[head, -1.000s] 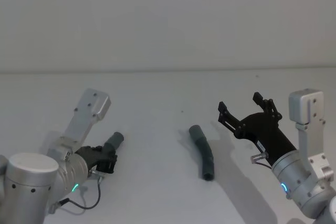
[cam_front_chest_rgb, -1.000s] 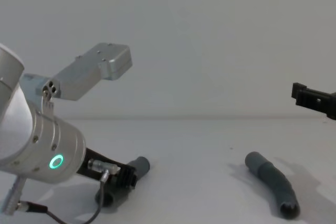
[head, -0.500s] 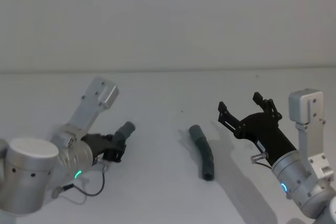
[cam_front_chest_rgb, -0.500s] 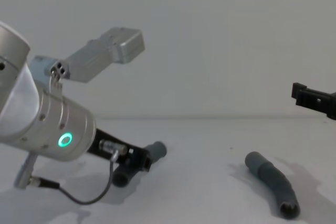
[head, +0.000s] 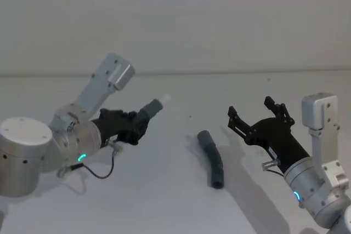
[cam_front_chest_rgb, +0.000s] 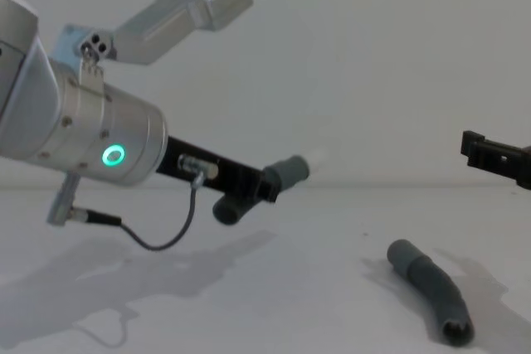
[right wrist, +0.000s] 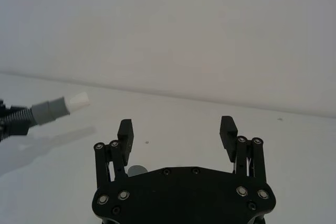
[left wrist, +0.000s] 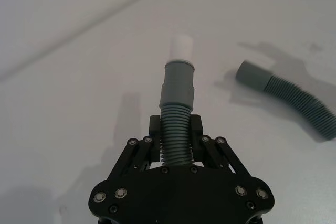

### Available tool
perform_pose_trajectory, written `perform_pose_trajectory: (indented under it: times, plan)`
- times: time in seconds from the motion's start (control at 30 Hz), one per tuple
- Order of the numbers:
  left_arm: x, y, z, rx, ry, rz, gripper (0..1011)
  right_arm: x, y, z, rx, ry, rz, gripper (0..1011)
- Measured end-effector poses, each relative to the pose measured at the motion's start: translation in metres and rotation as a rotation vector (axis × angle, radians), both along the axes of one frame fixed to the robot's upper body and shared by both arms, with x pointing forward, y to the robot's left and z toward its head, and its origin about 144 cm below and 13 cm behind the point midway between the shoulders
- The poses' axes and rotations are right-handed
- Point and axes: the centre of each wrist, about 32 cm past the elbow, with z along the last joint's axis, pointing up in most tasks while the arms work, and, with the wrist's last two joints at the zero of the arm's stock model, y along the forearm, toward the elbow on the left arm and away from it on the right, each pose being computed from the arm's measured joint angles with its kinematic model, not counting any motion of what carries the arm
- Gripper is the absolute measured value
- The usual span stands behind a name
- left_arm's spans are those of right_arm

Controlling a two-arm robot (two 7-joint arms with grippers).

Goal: Use both hands to pick up one end of the pipe from the table, align the ends, and insert them.

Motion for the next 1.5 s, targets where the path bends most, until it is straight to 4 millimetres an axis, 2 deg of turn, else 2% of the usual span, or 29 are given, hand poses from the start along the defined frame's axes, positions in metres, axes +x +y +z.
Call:
perform_pose_trajectory:
  times: [0.3, 0.57, 1.07, 1.5]
  plan:
    - [0.007, 0.014, 0.011, 0.007, -0.136, -0.135, 290, 0.0, 0.0, 0.0, 0.0, 0.0, 0.0, 1001]
    - [0.008, 0.031, 0.011, 0.03, -0.247, -0.203, 290, 0.0, 0.0, 0.0, 0.0, 0.0, 0.0, 1001]
    - [0.001, 0.064, -0.006, 0.039, -0.488, -0.211, 290, 0.0, 0.0, 0.0, 0.0, 0.0, 0.0, 1001]
    - [0.003, 0.086, -0.017, 0.073, -0.604, -0.249, 290, 0.0, 0.0, 0.0, 0.0, 0.0, 0.0, 1001]
